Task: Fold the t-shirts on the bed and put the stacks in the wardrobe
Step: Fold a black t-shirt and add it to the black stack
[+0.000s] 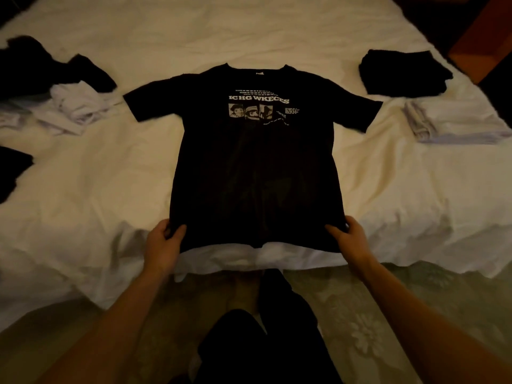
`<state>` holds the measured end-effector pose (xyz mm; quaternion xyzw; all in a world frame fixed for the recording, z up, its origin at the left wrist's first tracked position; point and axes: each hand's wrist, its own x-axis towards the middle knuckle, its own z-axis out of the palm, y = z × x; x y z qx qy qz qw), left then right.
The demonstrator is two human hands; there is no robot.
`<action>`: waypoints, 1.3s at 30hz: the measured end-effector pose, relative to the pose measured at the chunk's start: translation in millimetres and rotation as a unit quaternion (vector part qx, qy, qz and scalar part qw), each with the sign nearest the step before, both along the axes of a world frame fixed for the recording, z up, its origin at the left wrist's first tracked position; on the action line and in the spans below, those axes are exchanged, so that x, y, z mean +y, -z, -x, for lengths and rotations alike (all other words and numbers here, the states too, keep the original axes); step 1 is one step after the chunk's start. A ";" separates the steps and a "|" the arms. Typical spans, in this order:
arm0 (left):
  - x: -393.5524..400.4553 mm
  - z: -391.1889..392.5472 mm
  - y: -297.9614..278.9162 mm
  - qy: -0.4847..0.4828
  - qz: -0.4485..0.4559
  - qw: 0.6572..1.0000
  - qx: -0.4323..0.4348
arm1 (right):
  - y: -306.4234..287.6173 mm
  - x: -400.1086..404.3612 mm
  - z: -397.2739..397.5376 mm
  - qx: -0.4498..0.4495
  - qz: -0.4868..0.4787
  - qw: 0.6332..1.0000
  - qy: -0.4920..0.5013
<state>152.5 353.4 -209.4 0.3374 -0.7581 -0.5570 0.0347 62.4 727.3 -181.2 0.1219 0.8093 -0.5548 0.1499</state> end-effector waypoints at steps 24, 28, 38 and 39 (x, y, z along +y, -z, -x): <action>-2.5 -37.9 -29.1 -0.004 0.065 0.983 0.172 | -7.5 42.7 -44.0 0.189 0.064 0.977 0.070; 4.7 -38.3 -27.3 -0.087 0.076 0.973 0.198 | 2.8 48.9 -41.6 0.149 0.128 0.974 0.116; -8.6 -23.8 -37.8 -0.120 -0.081 0.966 0.213 | -25.2 50.4 -29.5 0.134 0.141 0.974 0.114; -8.6 -24.9 -50.6 -0.138 -0.103 0.952 0.253 | -39.1 51.7 -27.6 0.162 0.160 0.965 0.132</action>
